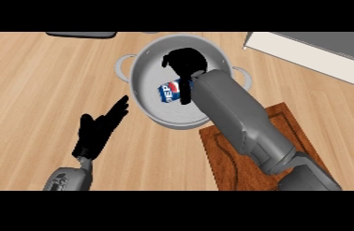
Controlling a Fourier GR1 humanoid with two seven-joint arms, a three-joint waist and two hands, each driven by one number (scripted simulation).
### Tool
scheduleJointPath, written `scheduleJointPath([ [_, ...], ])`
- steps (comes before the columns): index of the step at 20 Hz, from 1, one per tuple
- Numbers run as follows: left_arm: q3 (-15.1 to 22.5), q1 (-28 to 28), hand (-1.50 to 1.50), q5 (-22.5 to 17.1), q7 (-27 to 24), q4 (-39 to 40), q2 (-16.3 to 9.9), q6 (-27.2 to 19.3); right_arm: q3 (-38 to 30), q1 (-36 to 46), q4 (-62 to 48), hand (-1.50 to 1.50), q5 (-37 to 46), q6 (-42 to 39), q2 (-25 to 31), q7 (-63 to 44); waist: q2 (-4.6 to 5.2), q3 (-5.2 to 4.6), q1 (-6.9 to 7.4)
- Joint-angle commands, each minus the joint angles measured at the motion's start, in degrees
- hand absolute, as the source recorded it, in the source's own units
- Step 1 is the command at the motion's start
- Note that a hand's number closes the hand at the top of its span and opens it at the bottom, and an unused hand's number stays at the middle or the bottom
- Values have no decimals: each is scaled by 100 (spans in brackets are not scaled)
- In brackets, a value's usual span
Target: Pick the can from the cutting board and place it in the pot
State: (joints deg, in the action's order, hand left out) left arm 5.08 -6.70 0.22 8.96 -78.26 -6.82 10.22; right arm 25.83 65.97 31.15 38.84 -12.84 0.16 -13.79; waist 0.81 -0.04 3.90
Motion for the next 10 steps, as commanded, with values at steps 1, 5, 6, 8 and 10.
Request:
scheduleJointPath([
  [1, 34, -91, 0, 67, -69, 10, 118, -115, -443, -101, 401, -150, -852, 641, -15, 416, 19, 9, 64],
  [5, 10, 36, 0, -18, 3, -124, 14, 14, -1262, -219, 766, -150, -1709, 1407, -16, 852, -11, 19, -18],
  [6, -9, -111, 0, 13, -15, 99, 30, 9, -1265, -126, 876, -150, -2003, 1587, -16, 707, 8, 10, 29],
  [8, 65, -192, 0, 138, 48, 54, 117, -140, -1521, -285, 898, -150, -2403, 2065, -16, 810, 9, 12, 9],
  [10, 75, -68, 0, 104, 204, -129, 176, -211, -1824, -218, 894, -150, -2494, 2445, -16, 834, -35, 12, -119],
])
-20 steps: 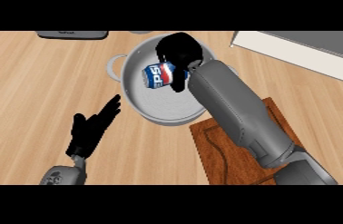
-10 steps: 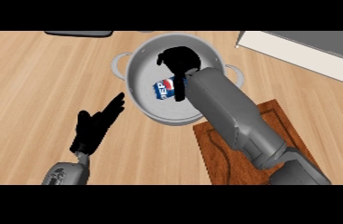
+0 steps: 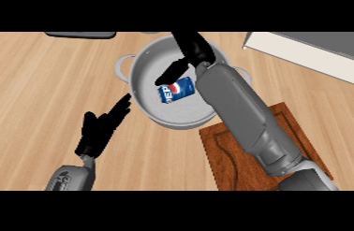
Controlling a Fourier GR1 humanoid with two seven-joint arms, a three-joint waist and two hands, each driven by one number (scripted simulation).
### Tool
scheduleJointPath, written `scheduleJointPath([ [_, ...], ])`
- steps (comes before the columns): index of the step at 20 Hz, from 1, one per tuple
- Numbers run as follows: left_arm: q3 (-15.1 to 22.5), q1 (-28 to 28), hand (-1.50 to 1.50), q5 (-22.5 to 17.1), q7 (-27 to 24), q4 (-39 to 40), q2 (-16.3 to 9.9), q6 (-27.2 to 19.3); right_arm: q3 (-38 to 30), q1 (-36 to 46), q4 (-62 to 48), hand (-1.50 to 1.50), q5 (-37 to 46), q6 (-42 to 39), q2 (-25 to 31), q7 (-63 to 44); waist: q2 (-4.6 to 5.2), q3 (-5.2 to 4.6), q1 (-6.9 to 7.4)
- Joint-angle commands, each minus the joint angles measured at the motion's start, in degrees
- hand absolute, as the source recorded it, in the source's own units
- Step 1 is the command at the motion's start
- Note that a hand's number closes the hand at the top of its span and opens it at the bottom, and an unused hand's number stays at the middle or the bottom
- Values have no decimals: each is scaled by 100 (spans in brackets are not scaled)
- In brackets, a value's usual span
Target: Pick the can from the cutting board and place it in the pot
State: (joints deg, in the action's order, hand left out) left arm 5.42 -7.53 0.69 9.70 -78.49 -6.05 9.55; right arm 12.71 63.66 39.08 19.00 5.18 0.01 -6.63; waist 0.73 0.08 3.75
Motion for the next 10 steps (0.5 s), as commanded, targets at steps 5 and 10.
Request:
scheduleJointPath([
  [5, -198, -47, 0, -75, 66, 95, -67, -13, -1118, 126, -143, -150, -931, 1160, -1, 676, -16, -7, -196],
  [10, -71, 411, 0, 74, -120, -260, -34, -106, -1872, 128, -468, -150, -1415, 413, 651, 1405, -28, -5, -217],
])
